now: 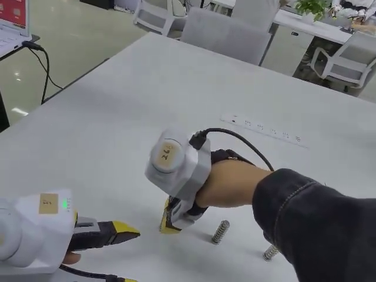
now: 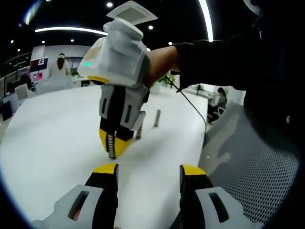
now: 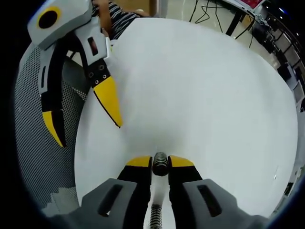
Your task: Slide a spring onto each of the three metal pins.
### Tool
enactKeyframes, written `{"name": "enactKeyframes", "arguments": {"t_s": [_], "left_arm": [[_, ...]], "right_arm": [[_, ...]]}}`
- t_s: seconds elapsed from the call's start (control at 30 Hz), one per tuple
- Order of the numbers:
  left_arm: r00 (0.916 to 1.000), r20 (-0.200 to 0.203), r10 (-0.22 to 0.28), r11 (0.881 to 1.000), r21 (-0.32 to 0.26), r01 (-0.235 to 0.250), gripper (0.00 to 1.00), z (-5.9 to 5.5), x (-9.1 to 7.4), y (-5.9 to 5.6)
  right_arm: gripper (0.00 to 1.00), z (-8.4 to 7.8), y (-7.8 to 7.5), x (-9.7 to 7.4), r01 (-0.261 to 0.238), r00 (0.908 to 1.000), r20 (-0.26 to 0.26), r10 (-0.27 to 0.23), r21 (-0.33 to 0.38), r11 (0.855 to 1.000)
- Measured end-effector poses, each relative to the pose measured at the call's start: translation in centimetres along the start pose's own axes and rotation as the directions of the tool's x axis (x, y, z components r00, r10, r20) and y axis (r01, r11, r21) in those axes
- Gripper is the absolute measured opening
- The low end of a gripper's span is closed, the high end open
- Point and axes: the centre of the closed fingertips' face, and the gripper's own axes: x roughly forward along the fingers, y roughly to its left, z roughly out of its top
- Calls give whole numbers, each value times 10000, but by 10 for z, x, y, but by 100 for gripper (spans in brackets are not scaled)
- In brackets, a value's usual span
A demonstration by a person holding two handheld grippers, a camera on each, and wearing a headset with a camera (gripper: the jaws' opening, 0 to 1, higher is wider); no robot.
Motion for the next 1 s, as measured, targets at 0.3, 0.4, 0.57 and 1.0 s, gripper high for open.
{"name": "enactKeyframes", "arguments": {"t_s": [0.3, 0.4, 0.57, 1.0], "left_arm": [[10000, -30, 18, 10000, 12, -18, 46, 0, -1, 0], [10000, -46, 20, 10000, 18, -20, 46, 0, -1, 0], [10000, -60, 40, 10000, 24, -40, 46, 1, -1, 1], [9998, -37, 171, 9999, 27, -171, 46, 2, -4, 2]], "right_arm": [[16, 0, -2, -2, 63, 9999, 141, -65, 141, 9999], [18, -2, -2, -3, 112, 9998, 181, -115, 196, 9997], [19, -7, -3, -6, 147, 9994, 296, -159, 414, 9990], [28, -16, -1, -15, 161, 9964, 812, -251, 1095, 9939]]}}
